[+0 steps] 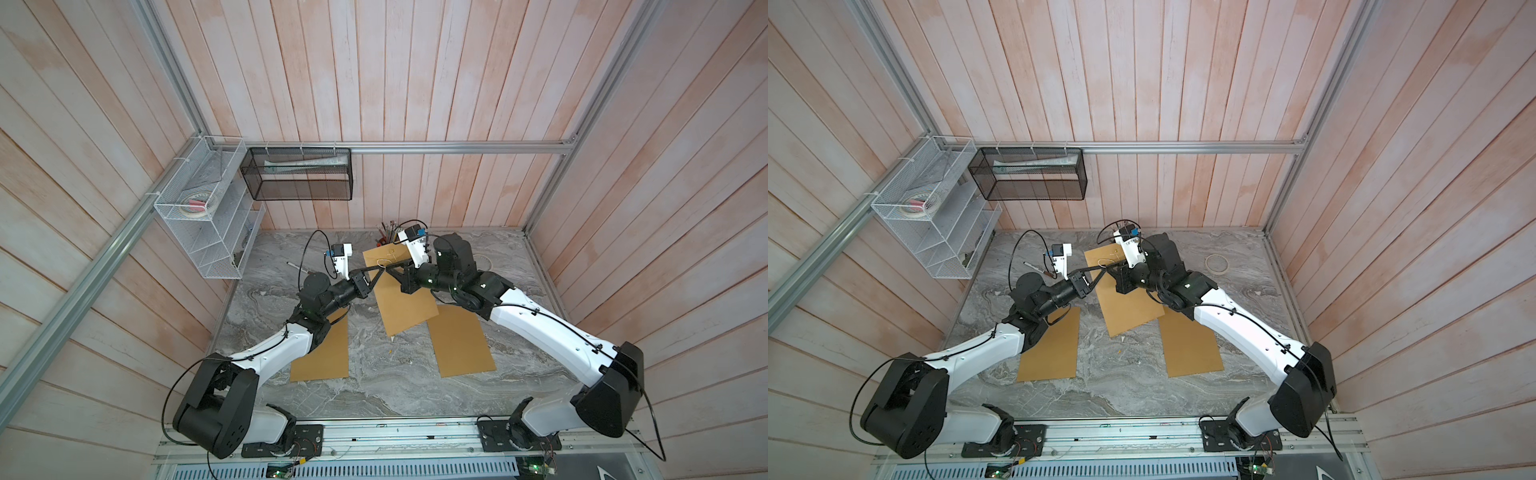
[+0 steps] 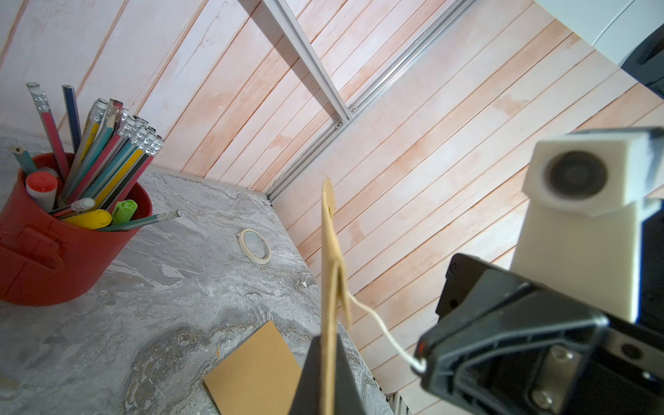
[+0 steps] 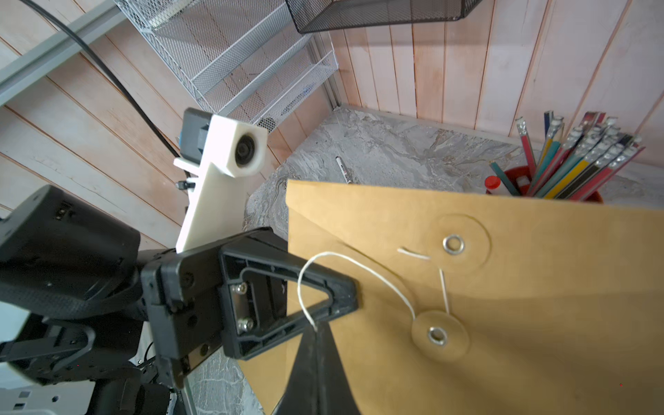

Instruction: Open the file bag

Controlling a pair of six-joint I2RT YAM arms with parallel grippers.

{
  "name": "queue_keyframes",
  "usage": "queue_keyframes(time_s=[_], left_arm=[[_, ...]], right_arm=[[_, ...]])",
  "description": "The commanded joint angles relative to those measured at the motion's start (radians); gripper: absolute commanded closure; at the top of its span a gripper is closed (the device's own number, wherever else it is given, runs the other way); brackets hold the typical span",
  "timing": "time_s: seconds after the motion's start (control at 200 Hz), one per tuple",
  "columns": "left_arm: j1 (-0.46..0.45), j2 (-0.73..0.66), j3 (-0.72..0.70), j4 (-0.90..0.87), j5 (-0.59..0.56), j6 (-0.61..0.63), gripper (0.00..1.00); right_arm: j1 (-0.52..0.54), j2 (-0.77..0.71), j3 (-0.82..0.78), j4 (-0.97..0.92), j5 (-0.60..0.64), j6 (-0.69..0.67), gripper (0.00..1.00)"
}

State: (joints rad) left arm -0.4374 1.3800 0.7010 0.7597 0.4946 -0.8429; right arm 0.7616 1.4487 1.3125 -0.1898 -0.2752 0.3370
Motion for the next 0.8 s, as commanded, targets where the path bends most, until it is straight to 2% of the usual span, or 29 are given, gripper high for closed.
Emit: queue_keyframes(time_s=[0.0, 0.795], left_arm=[[0.008, -0.016, -0.004, 0.045, -0.025, -0.01, 1.0], [0.025, -0.044, 0.023, 0.015, -0.037, 0.017, 1.0]], right_arm=[[0.011, -0.026, -0.036, 0.018, -0.018, 0.025, 1.0], [0.011, -0.108, -0.196, -0.058, 0.069, 0.051, 1.0]])
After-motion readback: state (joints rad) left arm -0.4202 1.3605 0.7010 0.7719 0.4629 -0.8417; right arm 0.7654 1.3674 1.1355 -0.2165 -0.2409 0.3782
